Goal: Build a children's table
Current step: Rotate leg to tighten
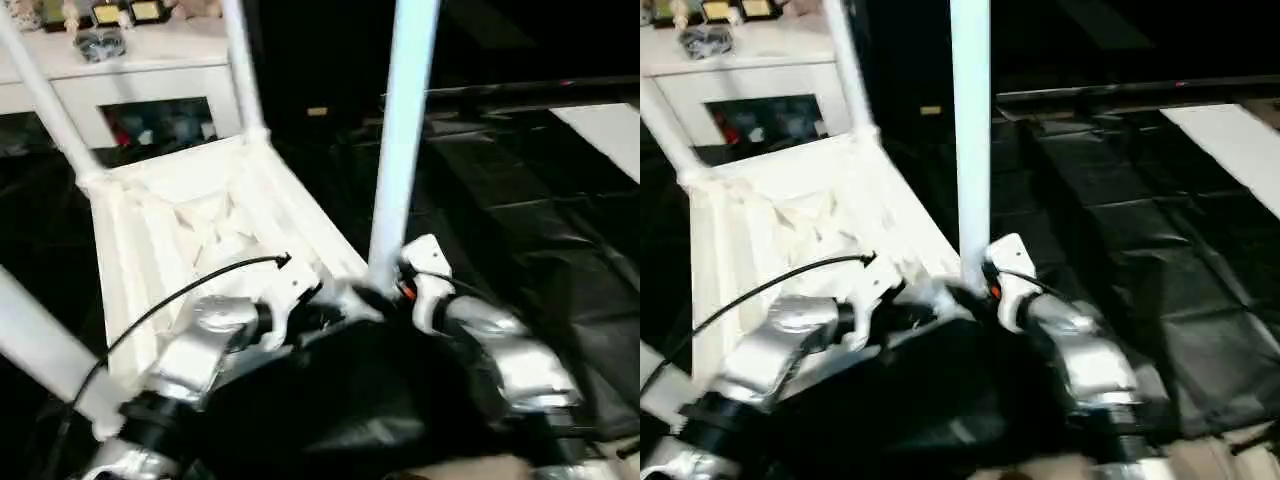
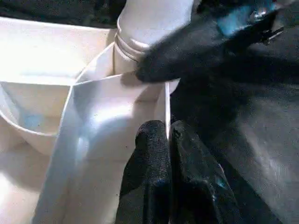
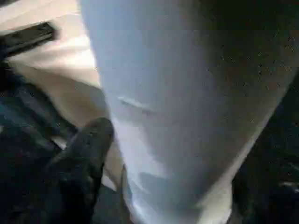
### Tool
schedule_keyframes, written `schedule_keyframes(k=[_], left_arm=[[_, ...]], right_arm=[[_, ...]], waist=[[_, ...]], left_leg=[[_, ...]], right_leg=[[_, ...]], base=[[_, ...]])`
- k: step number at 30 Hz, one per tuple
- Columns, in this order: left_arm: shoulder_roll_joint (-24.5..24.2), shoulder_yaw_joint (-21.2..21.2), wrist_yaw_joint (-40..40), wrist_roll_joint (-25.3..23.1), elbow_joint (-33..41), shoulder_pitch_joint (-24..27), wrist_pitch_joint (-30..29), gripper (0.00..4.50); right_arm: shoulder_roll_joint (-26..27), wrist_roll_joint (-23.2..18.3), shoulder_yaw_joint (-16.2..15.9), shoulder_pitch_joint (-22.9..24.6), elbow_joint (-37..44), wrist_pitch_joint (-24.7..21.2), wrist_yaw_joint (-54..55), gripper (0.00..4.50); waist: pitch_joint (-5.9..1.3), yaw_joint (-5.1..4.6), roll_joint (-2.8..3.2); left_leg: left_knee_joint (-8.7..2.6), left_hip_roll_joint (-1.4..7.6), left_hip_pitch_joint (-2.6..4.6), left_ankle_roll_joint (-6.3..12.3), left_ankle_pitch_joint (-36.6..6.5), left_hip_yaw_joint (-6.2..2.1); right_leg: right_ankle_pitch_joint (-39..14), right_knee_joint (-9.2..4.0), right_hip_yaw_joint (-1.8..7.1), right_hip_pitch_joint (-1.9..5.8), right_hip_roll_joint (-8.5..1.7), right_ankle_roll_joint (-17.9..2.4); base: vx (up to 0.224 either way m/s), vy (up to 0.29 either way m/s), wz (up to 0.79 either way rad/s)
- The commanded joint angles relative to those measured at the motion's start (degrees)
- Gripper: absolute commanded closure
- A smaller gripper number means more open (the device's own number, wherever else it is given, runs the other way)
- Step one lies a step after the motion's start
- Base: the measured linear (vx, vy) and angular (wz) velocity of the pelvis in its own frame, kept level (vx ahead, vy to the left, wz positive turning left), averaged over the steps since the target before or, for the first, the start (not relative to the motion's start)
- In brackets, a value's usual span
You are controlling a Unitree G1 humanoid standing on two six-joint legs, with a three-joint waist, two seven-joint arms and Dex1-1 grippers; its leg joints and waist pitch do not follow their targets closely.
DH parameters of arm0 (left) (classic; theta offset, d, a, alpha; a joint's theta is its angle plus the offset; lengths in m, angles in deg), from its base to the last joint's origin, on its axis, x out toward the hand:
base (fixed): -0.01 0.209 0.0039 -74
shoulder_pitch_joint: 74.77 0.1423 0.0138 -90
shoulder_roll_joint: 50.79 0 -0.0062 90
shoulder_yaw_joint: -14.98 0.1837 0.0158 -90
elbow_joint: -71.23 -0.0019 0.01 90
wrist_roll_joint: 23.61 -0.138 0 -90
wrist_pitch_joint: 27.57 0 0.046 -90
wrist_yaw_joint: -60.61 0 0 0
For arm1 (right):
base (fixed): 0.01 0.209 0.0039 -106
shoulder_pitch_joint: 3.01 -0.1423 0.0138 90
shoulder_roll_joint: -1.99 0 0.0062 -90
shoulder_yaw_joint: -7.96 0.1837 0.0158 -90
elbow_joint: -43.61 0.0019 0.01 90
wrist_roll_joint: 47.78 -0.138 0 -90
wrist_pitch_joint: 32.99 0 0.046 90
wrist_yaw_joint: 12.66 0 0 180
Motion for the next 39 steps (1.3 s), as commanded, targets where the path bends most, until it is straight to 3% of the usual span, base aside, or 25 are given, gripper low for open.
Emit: schedule_keyframes(k=[1, 3, 7, 13, 18, 21, 27, 30, 35, 38, 39], left_arm=[[1.22, 2.77, -4.53, 3.33, 3.72, -1.32, 2.81, 4.5], [-1.49, 2.66, -8.74, 4.15, 3.41, -1.34, 3.35, 4.5], [-3.6, 2.56, -12.2, 5.0, 3.25, -1.61, 3.41, 4.5], [-6.59, 3.05, -17.07, 6.65, 4.13, -1.53, 2.58, 4.5], [-7.14, 3.24, -18.26, 7.0, 4.04, -1.5, 2.4, 4.5], [-7.61, 3.46, -18.62, 7.26, 3.96, -1.42, 2.74, 4.5], [-7.11, 3.16, -16.64, 6.5, 3.52, -1.31, 3.68, 4.5], [-4.58, 1.58, -10.13, 4.9, 2.17, -1.6, 3.38, 4.5], [-0.78, -0.02, -1.61, 3.86, 2.3, -1.98, 0.19, 4.5], [2.11, -0.39, 4.54, 2.38, 2.71, -1.93, -2.08, 4.5], [4.31, -0.87, 8.71, 1.49, 2.92, -1.76, -3.57, 4.5]], right_arm=[[0.57, -2.17, -5.22, 0.38, 1.99, -0.27, -5.34, 0.75], [-4.02, -4.04, -5.04, 1.15, 4.35, 0.12, -12.22, 0.75], [-7.14, -5.17, -4.37, 1.53, 5.56, 0.49, -16.79, 0.75], [-9.88, -7.56, -4.6, 1.2, 6.45, -1.16, -21.23, 0.9], [-10.2, -8.25, -5.07, 1.17, 6.99, -1.65, -22.35, 1.36], [-10.08, -8.79, -5.67, 1.18, 7.3, -1.97, -22.8, 1.58], [-8.95, -8.68, -5.8, 1.46, 7.0, -1.99, -21.62, 1.89], [-5.25, -6.57, -4.9, 2.37, 4.57, -0.1, -15.2, 1.93], [0.86, -2.54, -3.79, 1.91, -0.58, 2.34, -3.47, 1.94], [5.01, -0.46, -3.44, 1.37, -3.58, 0.75, 4.15, 1.95], [7.83, -0.03, -2.78, 0.91, -5.03, -0.99, 8.37, 1.96]], waist=[[-3.62, 0.19, -0.66], [-3.92, 1.1, -0.5], [-3.83, 2.04, -0.51], [-3.19, 2.35, -0.56], [-3.03, 2.34, -0.81], [-3.0, 2.31, -0.87], [-3.18, 2.21, -0.92], [-3.22, 2.22, -0.86], [-3.1, 1.03, -0.77], [-3.13, -0.28, -0.78], [-2.98, -0.69, -0.76]], left_leg=[[-3.84, 1.56, 0.51, 5.0, -10.55, -0.02], [-3.41, 1.66, 0.8, 6.54, -7.05, 0.02], [-3.31, 1.83, 0.75, 7.4, -6.18, 0.14], [-4.05, 2.03, 1.13, 3.47, -14.19, 0.25], [-4.18, 1.88, 0.98, 2.0, -15.86, 0.21], [-4.23, 1.82, 0.78, 1.79, -15.89, 0.08], [-4.15, 1.8, 0.64, 1.99, -14.64, 0.03], [-4.05, 1.74, 0.69, 1.88, -14.32, 0.08], [-4.3, 1.52, 0.06, 0.72, -14.77, -0.21], [-4.28, 1.24, -0.05, 0.6, -16.01, -0.37], [-4.27, 1.25, 0.01, 0.66, -16.61, -0.21]], right_leg=[[-7.06, -3.05, 1.82, 2.56, -1.45, -14.08], [-2.67, -2.42, 1.7, 2.7, -1.31, -15.31], [-1.65, -2.15, 1.64, 2.63, -1.32, -16.17], [-12.2, -3.04, 1.9, 2.16, -1.43, -14.45], [-17.23, -3.38, 2.13, 2.01, -1.54, -12.39], [-18.95, -3.47, 2.1, 2.02, -1.61, -11.55], [-17.46, -3.32, 2.04, 2.06, -1.55, -11.58], [-16.86, -3.32, 2.05, 2.01, -1.54, -11.73], [-18.19, -3.38, 1.75, 2.26, -1.57, -10.9], [-19.82, -3.58, 1.52, 2.4, -1.46, -10.31], [-20.56, -3.83, 1.6, 2.03, -1.4, -10.2]], base=[[0.053, -0.025, 0.08], [0.0, 0.0, 0.0], [0.0, 0.0, 0.0], [0.0, 0.0, 0.0], [0.0, 0.0, 0.0], [0.0, 0.0, 0.0], [0.0, 0.0, 0.0], [0.0, 0.0, 0.0], [0.0, 0.0, 0.0], [0.0, 0.0, 0.0], [0.0, 0.0, 0.0]])
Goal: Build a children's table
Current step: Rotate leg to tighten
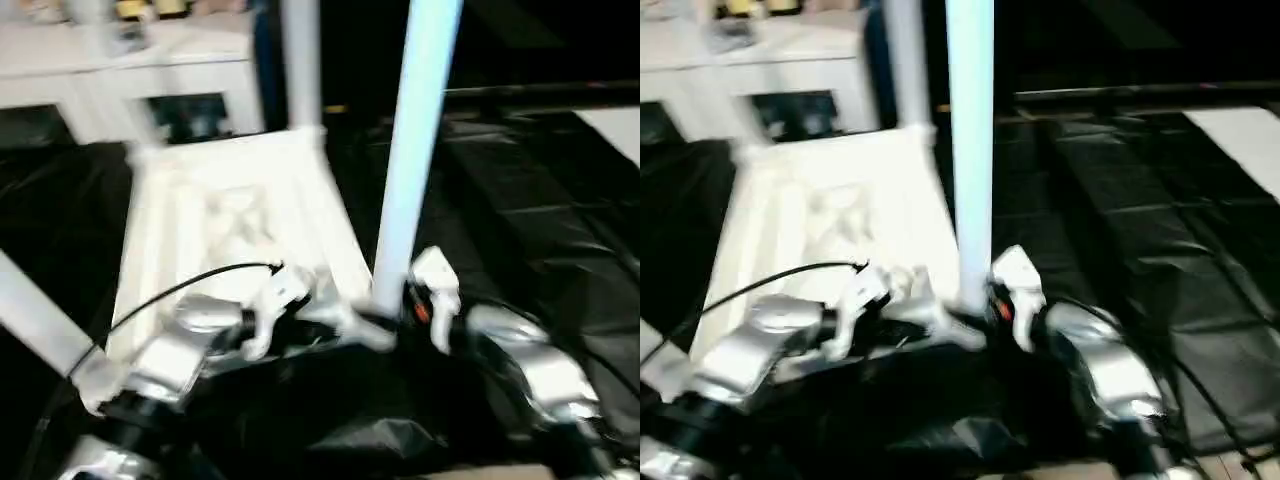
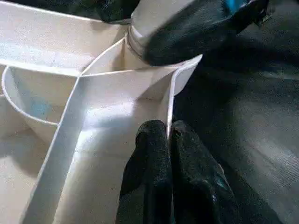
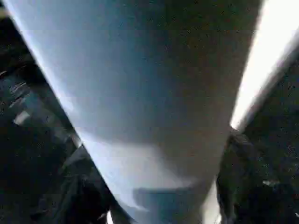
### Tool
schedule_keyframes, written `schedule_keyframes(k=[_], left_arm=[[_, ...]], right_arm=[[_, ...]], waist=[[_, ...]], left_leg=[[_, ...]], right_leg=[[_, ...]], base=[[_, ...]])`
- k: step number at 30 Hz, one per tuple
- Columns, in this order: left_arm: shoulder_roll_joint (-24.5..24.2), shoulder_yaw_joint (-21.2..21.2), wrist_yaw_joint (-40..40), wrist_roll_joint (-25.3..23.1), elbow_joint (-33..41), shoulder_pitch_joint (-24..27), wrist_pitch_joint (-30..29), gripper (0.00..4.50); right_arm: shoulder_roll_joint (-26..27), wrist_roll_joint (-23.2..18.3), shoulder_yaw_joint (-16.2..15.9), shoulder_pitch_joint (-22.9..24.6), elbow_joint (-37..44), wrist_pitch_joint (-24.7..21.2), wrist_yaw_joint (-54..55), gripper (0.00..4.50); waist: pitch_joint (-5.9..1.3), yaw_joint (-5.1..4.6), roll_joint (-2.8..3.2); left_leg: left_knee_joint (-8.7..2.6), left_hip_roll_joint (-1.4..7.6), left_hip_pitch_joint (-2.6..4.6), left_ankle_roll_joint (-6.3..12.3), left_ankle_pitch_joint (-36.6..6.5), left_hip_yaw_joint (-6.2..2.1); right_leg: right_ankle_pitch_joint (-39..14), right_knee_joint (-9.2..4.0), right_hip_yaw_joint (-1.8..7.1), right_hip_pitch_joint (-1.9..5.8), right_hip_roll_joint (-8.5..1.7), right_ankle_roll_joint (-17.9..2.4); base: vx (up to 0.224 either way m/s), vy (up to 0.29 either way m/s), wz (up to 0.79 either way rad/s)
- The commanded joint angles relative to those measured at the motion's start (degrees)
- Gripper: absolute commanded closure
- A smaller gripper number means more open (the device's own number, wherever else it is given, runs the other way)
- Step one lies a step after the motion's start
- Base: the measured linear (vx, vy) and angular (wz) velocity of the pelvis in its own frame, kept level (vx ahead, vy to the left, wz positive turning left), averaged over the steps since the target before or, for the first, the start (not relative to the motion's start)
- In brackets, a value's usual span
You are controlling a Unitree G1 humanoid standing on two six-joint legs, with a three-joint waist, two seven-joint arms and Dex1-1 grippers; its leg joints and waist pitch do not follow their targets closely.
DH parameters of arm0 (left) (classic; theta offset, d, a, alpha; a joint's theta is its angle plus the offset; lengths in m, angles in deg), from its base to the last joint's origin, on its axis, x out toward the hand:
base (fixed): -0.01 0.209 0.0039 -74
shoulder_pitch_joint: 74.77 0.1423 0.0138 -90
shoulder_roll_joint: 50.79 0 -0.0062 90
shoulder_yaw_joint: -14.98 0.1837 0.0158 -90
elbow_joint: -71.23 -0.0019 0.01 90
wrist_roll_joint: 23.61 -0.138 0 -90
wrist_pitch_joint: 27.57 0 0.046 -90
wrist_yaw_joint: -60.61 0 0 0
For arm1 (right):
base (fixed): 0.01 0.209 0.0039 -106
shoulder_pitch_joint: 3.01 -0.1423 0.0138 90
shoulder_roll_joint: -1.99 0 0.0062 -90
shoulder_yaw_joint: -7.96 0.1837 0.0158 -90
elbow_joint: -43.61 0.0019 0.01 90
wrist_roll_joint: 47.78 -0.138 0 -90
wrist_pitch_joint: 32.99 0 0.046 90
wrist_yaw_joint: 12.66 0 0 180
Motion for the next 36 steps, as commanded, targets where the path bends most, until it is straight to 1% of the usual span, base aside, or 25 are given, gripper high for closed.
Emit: schedule_keyframes(k=[1, 2, 3, 5, 6, 7, 8, 9, 10, 11, 12, 13, 14, 16, 18, 19, 20, 21, 25, 27, 29, 30, 32, 33, 36], left_arm=[[4.61, -0.51, 6.64, 0.38, 2.91, -1.46, -1.56, 4.5], [5.55, -0.58, 8.2, 0.01, 3.02, -1.34, -2.06, 4.5], [7.59, -0.63, 11.46, -0.92, 2.92, -0.99, -2.51, 4.5], [8.77, -0.55, 12.97, -1.3, 2.83, -0.85, -2.65, 4.5], [10.24, -0.44, 15.05, -1.8, 2.75, -0.67, -2.83, 4.5], [10.26, -0.42, 15.06, -1.81, 2.75, -0.67, -2.82, 4.5], [10.72, 0.19, 15.25, -2.11, 2.76, -0.6, -2.56, 4.5], [10.92, 0.66, 15.12, -2.21, 3.05, -0.45, -2.45, 4.5], [10.95, 0.78, 15.09, -2.18, 3.2, -0.38, -2.46, 4.5], [10.8, 0.87, 14.78, -2.01, 3.41, -0.33, -2.41, 4.5], [10.18, 1.07, 13.45, -1.36, 4.03, -0.23, -2.01, 4.5], [10.04, 1.1, 13.13, -1.22, 4.15, -0.22, -1.9, 4.5], [9.25, 1.46, 11.45, -0.91, 4.45, -0.16, -0.87, 4.5], [8.6, 1.53, 9.99, -0.37, 4.89, 0.07, -0.3, 4.5], [8.26, 1.47, 8.94, 0.17, 5.13, 0.23, 0.11, 4.5], [7.85, 1.46, 8.11, 0.58, 5.39, 0.35, 0.07, 4.5], [7.21, 1.57, 6.76, 0.97, 5.51, 0.43, 0.91, 4.5], [5.99, 1.76, 4.23, 1.74, 5.74, 0.51, 1.55, 4.5], [3.95, 1.59, -1.36, 4.06, 6.29, 0.69, 3.17, 4.5], [1.76, 1.98, -5.3, 4.63, 6.35, 0.41, 3.62, 4.5], [1.05, 2.1, -6.35, 4.6, 6.24, 0.29, 3.73, 4.5], [-0.5, 2.31, -8.76, 4.83, 6.0, 0.01, 3.61, 4.5], [-1.46, 2.53, -10.14, 4.98, 5.85, -0.13, 3.61, 4.5], [-2.84, 2.84, -12.23, 5.24, 5.64, -0.15, 3.99, 4.5], [-4.52, 3.2, -14.9, 5.43, 5.35, -0.17, 4.68, 4.5]], right_arm=[[5.05, 1.8, -4.86, 0.21, -2.95, -3.05, 4.61, 1.96], [6.35, 2.24, -4.54, -0.04, -3.69, -3.5, 6.76, 1.96], [8.83, 4.12, -4.32, -0.82, -5.87, -3.39, 11.81, 1.96], [10.26, 5.47, -4.19, -1.49, -7.43, -3.2, 15.09, 1.96], [12.08, 7.07, -4.0, -2.41, -9.57, -2.93, 18.69, 1.96], [12.1, 7.08, -4.03, -2.43, -9.59, -2.89, 18.66, 1.96], [12.48, 7.38, -4.82, -2.73, -9.91, -1.92, 17.96, 1.96], [12.45, 7.58, -5.48, -2.79, -9.58, -0.6, 17.12, 1.96], [12.39, 7.58, -5.64, -2.76, -9.32, -0.12, 16.82, 1.61], [12.4, 7.19, -5.33, -2.71, -9.07, -0.01, 16.6, 1.61], [12.08, 5.22, -4.3, -2.53, -7.92, 0.05, 14.36, 1.61], [11.97, 4.73, -4.09, -2.49, -7.65, 0.01, 13.68, 1.37], [10.56, 4.74, -4.85, -2.37, -6.51, 0.7, 11.24, 1.19], [8.39, 5.16, -6.4, -2.2, -5.01, 1.78, 7.98, 1.13], [6.73, 5.17, -7.47, -1.96, -3.89, 2.58, 5.34, 1.02], [5.08, 5.04, -8.33, -1.69, -2.89, 3.67, 2.59, 1.02], [3.25, 4.6, -8.86, -1.41, -1.78, 4.55, -0.34, 1.02], [0.37, 3.04, -8.59, -1.09, -0.04, 5.17, -5.27, 1.02], [-5.03, -0.6, -7.98, -0.29, 3.69, 5.23, -14.66, 1.02], [-8.38, -2.02, -7.88, -0.18, 4.8, 4.31, -19.6, 1.02], [-9.26, -2.49, -7.84, -0.16, 5.04, 4.0, -20.98, 1.02], [-10.93, -3.31, -7.91, -0.2, 5.4, 3.29, -23.53, 1.02], [-11.73, -3.49, -8.07, -0.29, 5.36, 3.14, -24.74, 1.02], [-12.54, -3.82, -8.21, -0.39, 5.28, 2.93, -26.23, 1.02], [-13.0, -5.16, -8.02, -0.65, 5.84, 1.34, -28.4, 1.29]], waist=[[-2.94, -0.06, -0.73], [-2.98, -0.3, -0.81], [-2.96, -0.38, -0.76], [-2.87, -0.75, -0.67], [-2.83, -1.05, -0.63], [-2.84, -1.15, -0.62], [-2.9, -1.23, -1.02], [-2.83, -1.15, -0.8], [-2.83, -1.18, -0.75], [-2.83, -1.2, -0.71], [-2.85, -1.21, -1.02], [-2.99, -1.09, -0.77], [-3.04, -1.14, -0.67], [-3.21, -0.97, -0.8], [-3.2, -0.86, -0.67], [-3.31, -0.66, -0.87], [-3.32, -0.5, -0.85], [-3.43, -0.26, -0.74], [-3.63, 0.51, -0.66], [-3.56, 1.4, -0.77], [-3.39, 1.7, -0.59], [-3.31, 2.13, -0.81], [-3.24, 2.45, -0.77], [-3.17, 2.65, -0.84], [-3.11, 2.76, -0.88]], left_leg=[[-4.59, 1.14, 0.43, 0.48, -17.11, -0.6], [-4.59, 1.11, 0.46, 0.41, -17.59, -0.7], [-4.62, 1.16, 0.46, 0.42, -17.69, -0.67], [-4.72, 1.04, 0.34, 0.09, -18.79, -0.86], [-4.71, 0.97, 0.36, -0.21, -19.57, -0.9], [-4.74, 0.96, 0.42, -0.31, -20.02, -0.99], [-4.71, 0.94, 0.38, -0.09, -20.3, -0.98], [-4.62, 0.97, 0.59, 0.36, -21.15, -0.92], [-4.66, 0.97, 0.52, 0.46, -21.23, -0.97], [-4.71, 0.99, 0.43, 0.54, -21.2, -1.01], [-4.72, 1.02, 0.41, 0.74, -21.1, -0.96], [-4.68, 1.09, 0.38, 0.83, -20.28, -1.01], [-4.73, 1.11, 0.21, 1.03, -19.54, -1.02], [-4.6, 1.19, 0.16, 1.58, -18.06, -0.92], [-4.54, 1.2, 0.08, 2.34, -16.54, -0.79], [-4.37, 1.19, 0.11, 2.83, -15.96, -0.69], [-4.27, 1.2, 0.11, 3.09, -15.61, -0.68], [-4.14, 1.25, 0.1, 3.8, -14.4, -0.63], [-3.72, 1.38, 0.33, 6.34, -10.14, -0.42], [-3.72, 1.52, 0.66, 6.8, -11.07, -0.27], [-3.86, 1.66, 0.85, 6.5, -11.8, -0.25], [-3.94, 1.69, 0.95, 5.8, -12.91, -0.18], [-4.04, 1.75, 1.01, 5.32, -13.39, -0.15], [-4.12, 1.83, 1.26, 4.49, -14.28, -0.05], [-4.29, 1.8, 1.18, 3.79, -14.63, -0.1]], right_leg=[[-21.06, -4.69, 1.31, 2.17, -1.27, -10.32], [-22.06, -4.86, 1.22, 2.23, -1.25, -9.94], [-22.23, -4.9, 1.3, 2.18, -1.27, -9.8], [-24.21, -5.09, 1.09, 2.25, -1.27, -9.08], [-24.99, -5.28, 1.11, 1.94, -1.26, -8.6], [-25.4, -5.33, 1.04, 2.01, -1.26, -8.39], [-25.67, -5.47, 1.03, 2.02, -1.25, -8.12], [-26.23, -5.66, 1.17, 1.75, -1.32, -7.8], [-26.3, -5.61, 1.15, 1.8, -1.3, -7.74], [-26.21, -5.58, 1.13, 1.87, -1.28, -7.64], [-26.06, -5.66, 1.14, 1.82, -1.24, -7.52], [-24.54, -5.43, 1.23, 1.93, -1.33, -7.89], [-22.55, -5.23, 1.2, 2.09, -1.21, -8.31], [-18.89, -4.92, 1.26, 2.32, -1.2, -9.31], [-16.03, -4.64, 1.27, 2.46, -1.21, -10.58], [-15.41, -4.61, 1.26, 2.6, -1.23, -10.85], [-15.1, -4.53, 1.29, 2.64, -1.3, -11.05], [-13.49, -4.38, 1.33, 2.76, -1.28, -11.52], [-6.61, -3.6, 1.34, 2.85, -1.17, -14.56], [-8.12, -3.66, 1.38, 2.77, -1.14, -14.88], [-9.44, -3.81, 1.45, 2.56, -1.21, -14.92], [-11.48, -3.87, 1.52, 2.52, -1.22, -14.54], [-12.65, -3.92, 1.58, 2.46, -1.23, -14.12], [-13.75, -4.04, 1.72, 2.16, -1.22, -13.94], [-14.66, -3.99, 1.81, 2.23, -1.19, -13.51]], base=[[0.0, 0.0, 0.0], [0.0, 0.0, 0.0], [0.0, 0.0, 0.0], [0.0, 0.0, 0.0], [0.0, 0.0, 0.0], [0.0, 0.0, 0.0], [0.0, 0.0, 0.0], [0.0, 0.0, 0.0], [0.0, 0.0, 0.0], [0.0, 0.0, 0.0], [0.0, 0.0, 0.0], [0.0, 0.0, 0.0], [0.0, 0.0, 0.0], [0.0, 0.0, 0.0], [0.0, 0.0, 0.0], [0.0, 0.0, 0.0], [0.0, 0.0, 0.0], [0.0, 0.0, 0.0], [0.0, 0.0, 0.0], [0.0, 0.0, 0.0], [0.0, 0.0, 0.0], [0.0, 0.0, 0.0], [0.0, 0.0, 0.0], [0.0, 0.0, 0.0], [0.0, 0.0, 0.0]])
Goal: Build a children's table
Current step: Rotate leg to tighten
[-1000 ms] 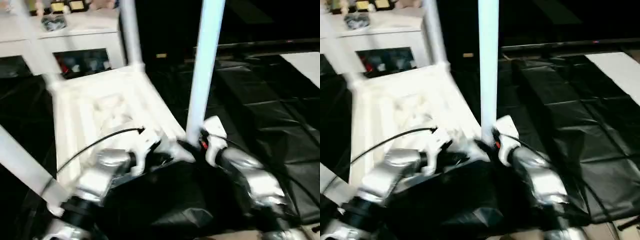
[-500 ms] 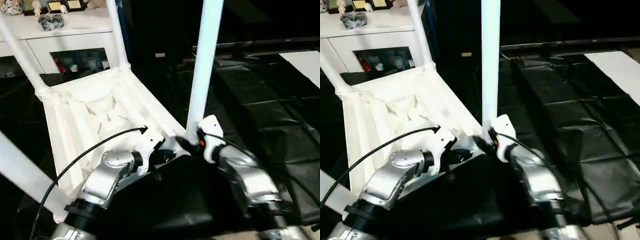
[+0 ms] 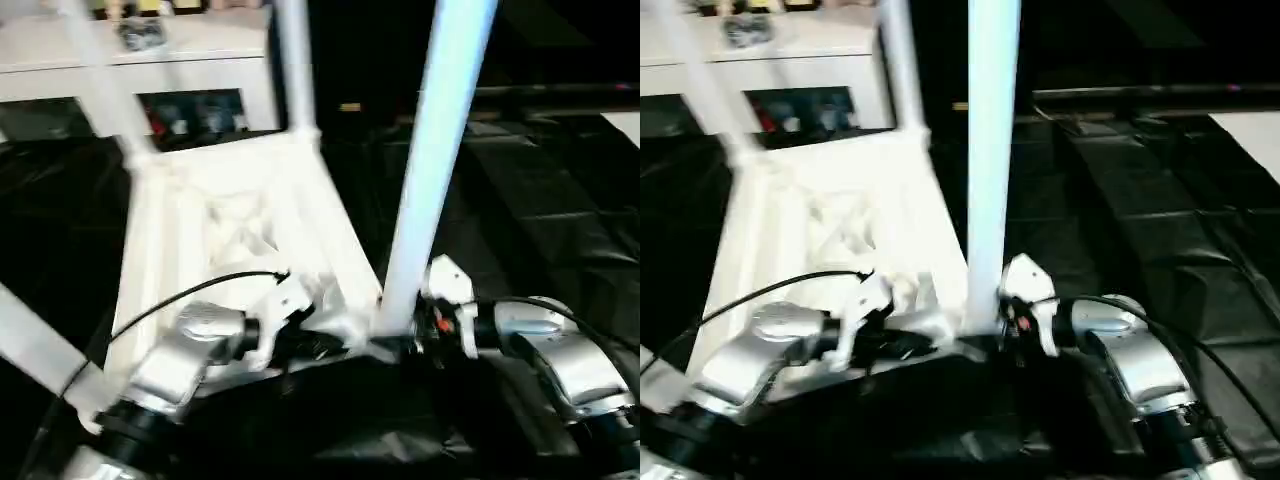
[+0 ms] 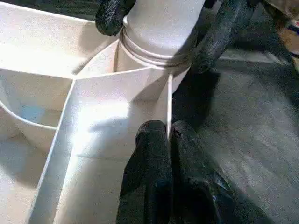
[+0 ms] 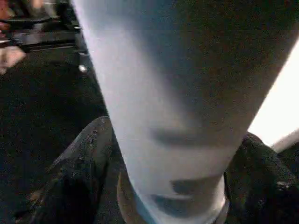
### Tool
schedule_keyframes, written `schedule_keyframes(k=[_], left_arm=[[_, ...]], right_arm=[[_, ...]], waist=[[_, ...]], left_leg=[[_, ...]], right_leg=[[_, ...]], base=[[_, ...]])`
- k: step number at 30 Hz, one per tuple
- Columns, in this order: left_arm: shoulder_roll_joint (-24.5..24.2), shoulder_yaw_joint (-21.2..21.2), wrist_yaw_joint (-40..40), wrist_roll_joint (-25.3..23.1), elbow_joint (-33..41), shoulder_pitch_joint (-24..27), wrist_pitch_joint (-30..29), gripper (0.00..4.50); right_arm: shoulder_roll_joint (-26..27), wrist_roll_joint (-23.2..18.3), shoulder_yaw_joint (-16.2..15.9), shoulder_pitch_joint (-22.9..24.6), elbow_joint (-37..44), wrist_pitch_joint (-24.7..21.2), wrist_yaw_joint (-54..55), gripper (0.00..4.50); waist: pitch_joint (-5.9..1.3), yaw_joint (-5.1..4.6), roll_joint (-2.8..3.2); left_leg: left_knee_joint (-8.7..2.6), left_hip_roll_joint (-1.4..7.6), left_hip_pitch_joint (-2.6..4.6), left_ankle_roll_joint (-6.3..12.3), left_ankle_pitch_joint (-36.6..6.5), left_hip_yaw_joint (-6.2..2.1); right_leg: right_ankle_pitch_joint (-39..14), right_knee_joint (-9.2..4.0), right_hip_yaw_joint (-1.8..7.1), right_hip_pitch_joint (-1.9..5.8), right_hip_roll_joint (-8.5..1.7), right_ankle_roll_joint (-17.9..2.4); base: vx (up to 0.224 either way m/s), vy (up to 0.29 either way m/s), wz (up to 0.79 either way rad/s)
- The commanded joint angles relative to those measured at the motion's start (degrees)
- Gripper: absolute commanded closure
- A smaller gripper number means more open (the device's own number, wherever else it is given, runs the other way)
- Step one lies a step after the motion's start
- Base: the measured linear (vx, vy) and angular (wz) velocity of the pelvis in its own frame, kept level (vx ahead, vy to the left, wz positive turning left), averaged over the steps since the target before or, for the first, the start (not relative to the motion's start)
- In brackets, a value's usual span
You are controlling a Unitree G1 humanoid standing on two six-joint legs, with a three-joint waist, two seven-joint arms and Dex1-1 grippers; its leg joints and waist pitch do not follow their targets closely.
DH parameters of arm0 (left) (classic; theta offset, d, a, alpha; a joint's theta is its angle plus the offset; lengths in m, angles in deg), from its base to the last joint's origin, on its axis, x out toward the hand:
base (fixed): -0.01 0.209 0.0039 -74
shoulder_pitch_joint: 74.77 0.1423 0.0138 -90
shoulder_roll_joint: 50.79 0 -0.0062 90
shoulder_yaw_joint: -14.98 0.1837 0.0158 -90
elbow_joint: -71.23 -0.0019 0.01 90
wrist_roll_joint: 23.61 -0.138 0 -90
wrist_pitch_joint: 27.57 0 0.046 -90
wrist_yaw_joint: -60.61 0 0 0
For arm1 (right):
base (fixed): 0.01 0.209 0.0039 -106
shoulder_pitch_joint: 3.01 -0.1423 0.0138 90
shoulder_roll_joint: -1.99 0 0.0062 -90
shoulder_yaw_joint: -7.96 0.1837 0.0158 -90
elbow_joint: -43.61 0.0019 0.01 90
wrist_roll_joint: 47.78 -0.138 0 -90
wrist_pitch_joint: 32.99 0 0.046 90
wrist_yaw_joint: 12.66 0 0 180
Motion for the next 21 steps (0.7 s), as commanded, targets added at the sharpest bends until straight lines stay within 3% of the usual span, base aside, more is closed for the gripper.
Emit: schedule_keyframes(k=[1, 3, 10, 15, 19, 21], left_arm=[[0.78, 0.71, -2.17, 2.67, 2.26, -2.34, 2.05, 4.5], [0.29, 0.7, -2.96, 2.96, 2.08, -2.42, 2.04, 4.5], [-1.18, 0.89, -5.69, 3.89, 2.08, -2.34, 1.79, 4.5], [-1.06, 0.81, -5.6, 3.82, 2.06, -2.02, 2.12, 4.5], [0.4, 0.18, -2.32, 3.06, 1.01, -2.25, 2.83, 4.5], [2.66, -0.78, 2.92, 1.75, -0.72, -2.99, 2.63, 4.5]], right_arm=[[0.55, -2.06, -2.64, -0.28, 2.36, -0.95, -2.96, 1.4], [0.19, -2.94, -2.75, -0.39, 2.94, -1.98, -4.05, 1.53], [-0.97, -4.31, -4.01, 0.12, 4.57, -4.04, -6.65, 2.01], [-0.71, -4.15, -4.4, 0.93, 5.09, -4.13, -6.24, 2.05], [2.97, -2.28, -3.29, 1.44, 2.76, -1.79, 0.2, 2.05], [7.58, 0.33, -1.72, 0.85, -1.16, -0.56, 8.88, 2.05]], waist=[[-3.08, -0.2, -1.07], [-3.09, -0.07, -1.13], [-3.14, -0.01, -1.36], [-3.14, -0.01, -1.43], [-3.16, -0.12, -1.43], [-3.05, -0.6, -1.44]], left_leg=[[-4.37, 1.81, 1.16, 3.57, -14.57, -0.24], [-4.34, 1.85, 1.46, 3.17, -15.12, -0.11], [-4.33, 1.75, 1.09, 3.36, -13.78, -0.02], [-4.34, 1.75, 1.15, 3.15, -13.93, 0.07], [-4.31, 1.66, 1.07, 2.87, -13.66, 0.11], [-4.34, 1.5, 0.86, 2.15, -14.21, 0.12]], right_leg=[[-14.68, -3.98, 1.69, 2.27, -1.23, -13.46], [-15.19, -4.09, 1.84, 2.01, -1.2, -13.4], [-15.08, -3.89, 2.04, 2.14, -1.26, -12.88], [-16.34, -4.05, 2.17, 2.04, -1.26, -12.24], [-16.24, -4.06, 2.23, 1.9, -1.23, -12.13], [-17.18, -4.2, 2.18, 1.79, -1.22, -11.8]], base=[[0.0, 0.0, 0.0], [0.0, 0.0, 0.0], [0.0, 0.0, 0.0], [0.0, 0.0, 0.0], [0.0, 0.0, 0.0], [0.0, 0.0, 0.0]])
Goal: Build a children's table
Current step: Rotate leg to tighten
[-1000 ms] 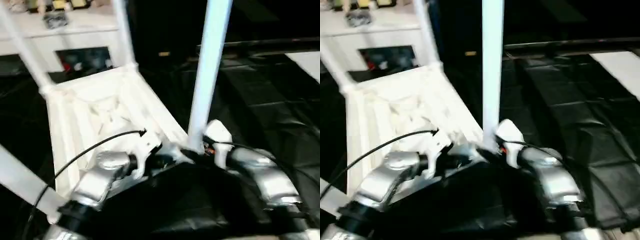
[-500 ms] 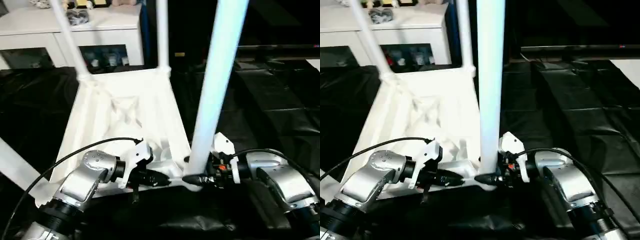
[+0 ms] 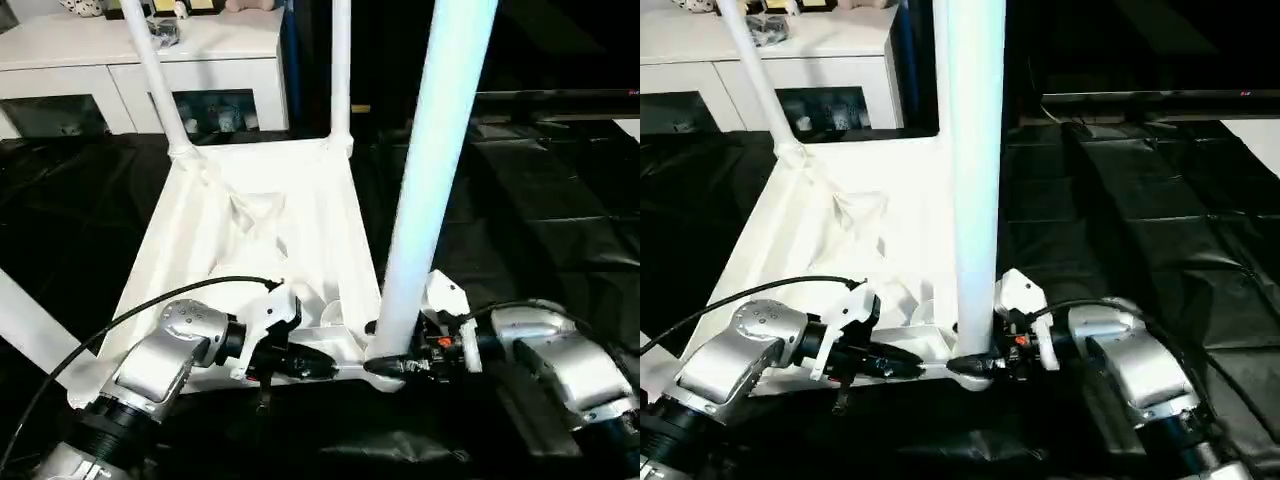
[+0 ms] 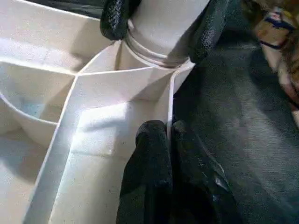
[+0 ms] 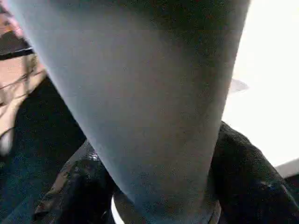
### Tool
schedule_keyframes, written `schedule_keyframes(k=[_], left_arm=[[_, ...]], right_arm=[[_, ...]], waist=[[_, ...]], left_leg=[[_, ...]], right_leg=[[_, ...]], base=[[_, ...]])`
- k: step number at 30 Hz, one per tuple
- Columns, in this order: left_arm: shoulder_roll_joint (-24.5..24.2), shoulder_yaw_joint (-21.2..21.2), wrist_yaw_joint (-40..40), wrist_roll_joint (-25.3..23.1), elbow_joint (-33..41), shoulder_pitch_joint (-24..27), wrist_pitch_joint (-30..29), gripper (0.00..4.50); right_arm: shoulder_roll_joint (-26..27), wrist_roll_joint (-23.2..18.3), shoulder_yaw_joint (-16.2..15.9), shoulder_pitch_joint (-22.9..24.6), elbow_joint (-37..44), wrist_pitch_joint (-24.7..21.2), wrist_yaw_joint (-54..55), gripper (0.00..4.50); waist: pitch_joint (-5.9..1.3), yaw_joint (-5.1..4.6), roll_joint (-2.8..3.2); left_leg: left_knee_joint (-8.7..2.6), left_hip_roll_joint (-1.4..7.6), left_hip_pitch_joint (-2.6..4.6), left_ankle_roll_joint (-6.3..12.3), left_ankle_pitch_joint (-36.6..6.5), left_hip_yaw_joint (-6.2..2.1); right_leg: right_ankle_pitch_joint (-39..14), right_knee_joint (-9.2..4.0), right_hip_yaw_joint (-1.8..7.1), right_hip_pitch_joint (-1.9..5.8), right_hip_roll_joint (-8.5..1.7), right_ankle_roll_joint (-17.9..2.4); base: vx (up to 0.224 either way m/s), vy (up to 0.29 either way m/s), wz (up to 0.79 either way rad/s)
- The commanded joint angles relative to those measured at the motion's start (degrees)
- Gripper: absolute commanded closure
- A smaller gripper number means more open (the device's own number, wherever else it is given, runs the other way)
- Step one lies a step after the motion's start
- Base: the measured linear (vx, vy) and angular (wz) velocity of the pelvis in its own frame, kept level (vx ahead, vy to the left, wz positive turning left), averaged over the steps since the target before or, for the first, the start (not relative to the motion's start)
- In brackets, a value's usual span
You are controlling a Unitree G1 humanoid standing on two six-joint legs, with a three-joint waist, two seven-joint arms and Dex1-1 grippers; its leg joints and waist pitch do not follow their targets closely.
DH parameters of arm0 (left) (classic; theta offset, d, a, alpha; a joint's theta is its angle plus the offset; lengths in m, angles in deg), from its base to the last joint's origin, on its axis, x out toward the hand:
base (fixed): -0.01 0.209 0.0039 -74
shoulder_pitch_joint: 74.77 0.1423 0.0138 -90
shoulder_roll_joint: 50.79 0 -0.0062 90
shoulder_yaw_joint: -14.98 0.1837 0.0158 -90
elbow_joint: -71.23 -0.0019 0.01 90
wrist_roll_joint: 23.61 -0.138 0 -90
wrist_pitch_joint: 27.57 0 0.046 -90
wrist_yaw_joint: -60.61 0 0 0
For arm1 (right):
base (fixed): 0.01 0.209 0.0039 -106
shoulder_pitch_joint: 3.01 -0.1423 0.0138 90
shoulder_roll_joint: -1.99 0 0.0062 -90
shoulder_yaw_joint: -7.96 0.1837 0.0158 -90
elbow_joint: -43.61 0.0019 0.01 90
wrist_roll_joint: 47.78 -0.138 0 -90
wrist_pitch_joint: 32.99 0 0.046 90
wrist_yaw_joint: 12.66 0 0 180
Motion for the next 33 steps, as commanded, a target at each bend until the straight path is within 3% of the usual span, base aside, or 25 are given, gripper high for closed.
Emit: schedule_keyframes(k=[1, 3, 7, 10, 11, 13, 16, 17, 18, 20, 23, 25, 26, 27, 29, 33], left_arm=[[5.55, -0.81, 6.79, 0.41, 0.61, -3.14, 0.55, 4.5], [6.43, -0.88, 8.39, -0.02, 0.56, -3.26, -0.01, 4.5], [10.92, -0.72, 16.73, -2.36, 0.49, -3.39, -2.36, 4.5], [12.92, -1.3, 20.58, -2.92, -0.02, -3.52, -3.27, 4.5], [15.57, -1.96, 24.85, -3.76, -0.59, -3.54, -3.78, 4.5], [18.19, -1.79, 27.13, -4.22, -0.21, -3.03, -3.82, 4.5], [18.76, -0.96, 26.64, -4.02, 0.73, -2.51, -4.16, 4.5], [18.75, -0.92, 26.59, -4.01, 0.78, -2.49, -4.18, 4.5], [18.49, -0.65, 26.22, -3.87, 1.21, -2.39, -4.18, 4.5], [17.59, -0.63, 24.89, -3.31, 1.56, -2.45, -3.69, 4.5], [16.79, -0.53, 23.59, -2.99, 2.05, -2.36, -3.29, 4.5], [14.99, -0.58, 19.83, -2.01, 3.01, -2.07, -2.18, 4.5], [14.46, -0.65, 18.83, -1.73, 3.21, -2.03, -1.94, 4.5], [14.03, -0.71, 17.98, -1.51, 3.31, -2.0, -1.58, 4.5], [13.0, -0.68, 15.92, -0.73, 3.85, -1.83, -1.43, 4.5], [8.48, 0.29, 7.2, 1.67, 5.43, -1.34, -0.52, 4.5]], right_arm=[[6.65, 2.44, -1.21, -0.99, -4.09, 1.03, 10.56, 2.06], [7.93, 3.25, -0.87, -1.33, -5.36, 1.32, 13.12, 2.06], [13.65, 5.64, 0.3, -2.53, -9.15, -0.85, 23.83, 2.07], [15.64, 6.78, 0.65, -3.06, -10.57, -1.08, 28.1, 2.08], [18.29, 9.36, 0.91, -3.86, -12.74, -0.13, 34.01, 2.08], [21.22, 10.44, 0.58, -4.16, -13.6, -0.13, 36.86, 2.08], [21.8, 10.38, -0.69, -3.75, -12.95, 0.67, 35.69, 2.08], [21.82, 10.34, -0.72, -3.73, -12.93, 0.7, 35.61, 1.38], [22.0, 9.08, 0.0, -3.7, -12.65, 0.39, 34.98, 1.38], [20.82, 8.04, 0.83, -4.08, -12.04, 0.39, 33.56, 1.38], [19.32, 8.23, 0.53, -4.43, -11.56, 1.22, 31.81, 0.88], [15.18, 7.21, -0.45, -4.47, -9.27, 1.92, 24.5, 0.88], [13.87, 6.72, -0.77, -4.36, -8.43, 2.12, 22.04, 0.88], [12.83, 6.44, -1.02, -4.23, -7.71, 2.5, 20.02, 0.88], [10.87, 5.12, -0.99, -3.87, -6.08, 2.34, 16.47, 0.88], [4.01, 0.76, -0.83, -2.74, -1.26, 1.79, 4.68, 0.88]], waist=[[-3.03, -0.56, -1.09], [-3.03, -1.19, -1.25], [-2.92, -2.71, -1.3], [-2.93, -2.84, -1.4], [-2.97, -2.98, -1.16], [-2.92, -3.33, -1.36], [-2.99, -3.19, -1.39], [-2.98, -3.17, -1.33], [-2.98, -3.2, -1.22], [-3.05, -3.18, -0.99], [-3.12, -3.16, -0.8], [-3.24, -2.97, -0.94], [-3.22, -2.89, -0.68], [-3.32, -2.63, -0.97], [-3.32, -2.51, -1.0], [-3.62, -1.21, -0.98]], left_leg=[[-4.41, 1.38, 0.78, 1.26, -15.15, -0.62], [-4.72, 1.29, 0.59, 0.1, -16.38, -0.99], [-4.73, 1.24, 0.67, -0.04, -18.77, -1.05], [-4.58, 1.18, 0.84, 0.38, -19.52, -0.97], [-4.65, 1.24, 0.82, 0.01, -19.36, -1.01], [-4.78, 1.0, 0.54, -0.05, -19.92, -1.17], [-4.63, 1.05, 0.72, 0.63, -20.48, -1.12], [-4.71, 1.08, 0.63, 0.8, -20.38, -1.15], [-4.75, 1.08, 0.58, 0.97, -20.48, -1.14], [-4.76, 1.11, 0.65, 0.92, -20.53, -1.15], [-4.83, 1.2, 0.66, 0.89, -20.67, -1.16], [-4.73, 1.24, 0.59, 1.44, -19.73, -1.06], [-4.72, 1.26, 0.59, 1.59, -19.46, -1.05], [-4.51, 1.34, 0.63, 2.56, -18.19, -0.81], [-4.38, 1.3, 0.6, 3.06, -17.37, -0.71], [-4.04, 1.53, 0.56, 5.63, -11.98, -0.63]], right_leg=[[-18.74, -4.42, 1.29, 1.8, -1.28, -11.42], [-21.13, -4.51, 1.0, 2.1, -1.3, -10.08], [-22.04, -4.85, 1.03, 1.8, -1.14, -9.79], [-23.32, -5.14, 1.1, 1.56, -1.1, -9.18], [-23.26, -5.22, 1.02, 1.48, -1.05, -8.96], [-24.27, -5.27, 0.82, 1.76, -1.0, -8.43], [-25.36, -5.6, 1.03, 1.46, -1.1, -7.49], [-25.07, -5.56, 1.04, 1.5, -1.08, -7.48], [-24.87, -5.54, 1.0, 1.49, -1.04, -7.47], [-24.15, -5.5, 1.0, 1.43, -1.03, -7.66], [-21.89, -5.28, 1.0, 1.54, -0.95, -8.37], [-19.55, -5.1, 1.03, 1.77, -0.93, -9.11], [-18.81, -5.02, 1.06, 1.8, -0.94, -9.39], [-15.82, -4.87, 1.18, 1.83, -0.93, -10.54], [-15.23, -4.8, 1.2, 1.89, -1.0, -11.13], [-9.62, -4.01, 1.22, 2.37, -1.08, -13.02]], base=[[0.0, 0.0, 0.0], [0.0, 0.0, 0.0], [0.0, 0.0, 0.0], [0.0, 0.0, 0.0], [0.0, 0.0, 0.0], [0.0, 0.0, 0.0], [0.0, 0.0, 0.0], [0.0, 0.0, 0.0], [0.0, 0.0, 0.0], [0.0, 0.0, 0.0], [0.0, 0.0, 0.0], [0.0, 0.0, 0.0], [0.0, 0.0, 0.0], [0.0, 0.0, 0.0], [0.0, 0.0, 0.0], [0.0, 0.0, 0.0]])
